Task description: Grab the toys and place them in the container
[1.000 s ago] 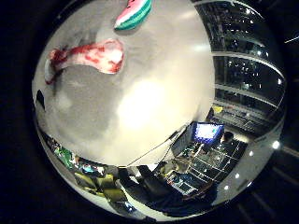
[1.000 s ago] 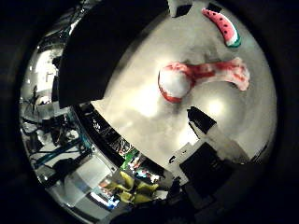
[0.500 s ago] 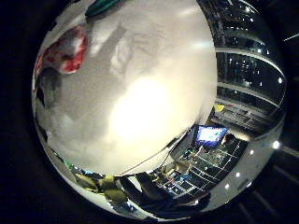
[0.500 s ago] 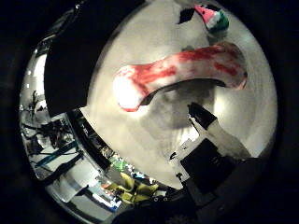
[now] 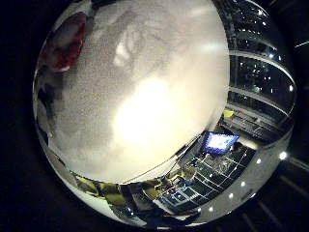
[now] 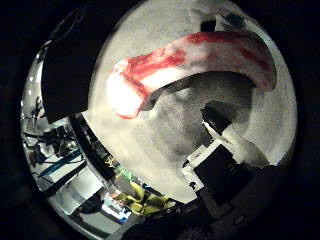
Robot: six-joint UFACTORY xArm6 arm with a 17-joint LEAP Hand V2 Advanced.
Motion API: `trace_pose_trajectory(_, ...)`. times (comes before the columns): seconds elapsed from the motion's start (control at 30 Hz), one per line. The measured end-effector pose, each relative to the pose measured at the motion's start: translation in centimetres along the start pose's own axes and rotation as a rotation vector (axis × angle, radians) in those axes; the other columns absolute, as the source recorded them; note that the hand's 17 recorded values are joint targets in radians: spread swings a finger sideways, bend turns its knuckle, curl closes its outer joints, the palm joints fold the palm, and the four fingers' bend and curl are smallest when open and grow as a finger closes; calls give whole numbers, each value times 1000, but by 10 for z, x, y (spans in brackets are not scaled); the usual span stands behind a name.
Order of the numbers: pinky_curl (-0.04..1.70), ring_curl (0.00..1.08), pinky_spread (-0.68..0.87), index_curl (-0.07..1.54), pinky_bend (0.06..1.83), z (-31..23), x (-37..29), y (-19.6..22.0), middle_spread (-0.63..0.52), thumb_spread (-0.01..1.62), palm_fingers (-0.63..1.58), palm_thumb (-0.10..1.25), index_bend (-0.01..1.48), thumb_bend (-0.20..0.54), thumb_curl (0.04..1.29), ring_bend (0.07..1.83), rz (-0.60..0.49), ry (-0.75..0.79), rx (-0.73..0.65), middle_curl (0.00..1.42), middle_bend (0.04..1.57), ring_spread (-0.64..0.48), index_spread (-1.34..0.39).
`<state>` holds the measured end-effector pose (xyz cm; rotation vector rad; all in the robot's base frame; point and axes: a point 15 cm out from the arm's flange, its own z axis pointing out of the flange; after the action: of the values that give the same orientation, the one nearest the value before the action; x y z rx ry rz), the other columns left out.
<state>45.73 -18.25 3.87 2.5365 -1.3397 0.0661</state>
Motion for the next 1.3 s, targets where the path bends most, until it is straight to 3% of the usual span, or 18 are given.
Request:
trace_pose_trajectory(0.2, 260, 120, 365, 495, 162, 5, -3, 0, -78, 838, 378, 1020, 714, -26, 526, 135, 3, -1, -10, 293, 218, 103, -553)
trace_pose_trajectory(0.3, 214, 82, 358, 603, 149, 3, -2, 0, -162, 830, 452, 1033, 1028, -19, 518, 134, 10, 4, -9, 331, 317, 58, -520)
trace_pose_trajectory(0.37, 199, 72, 357, 631, 164, -1, 0, 0, -200, 832, 449, 1052, 1106, -18, 512, 151, 14, 9, -4, 350, 370, 37, -489)
trace_pose_trajectory(0.6, 182, 69, 347, 626, 181, -24, 16, 4, -255, 834, 456, 1055, 1162, -25, 503, 166, 37, 45, 22, 380, 455, 0, -444)
trace_pose_trajectory(0.97, 183, 88, 341, 610, 189, -115, 36, 42, -299, 805, 479, 1032, 1137, -24, 534, 174, 126, 114, 39, 406, 518, -33, -437)
trace_pose_trajectory(1.3, 186, 97, 334, 609, 191, -222, -23, 39, -317, 789, 487, 1015, 1113, -25, 551, 174, 153, 80, 96, 415, 536, -47, -440)
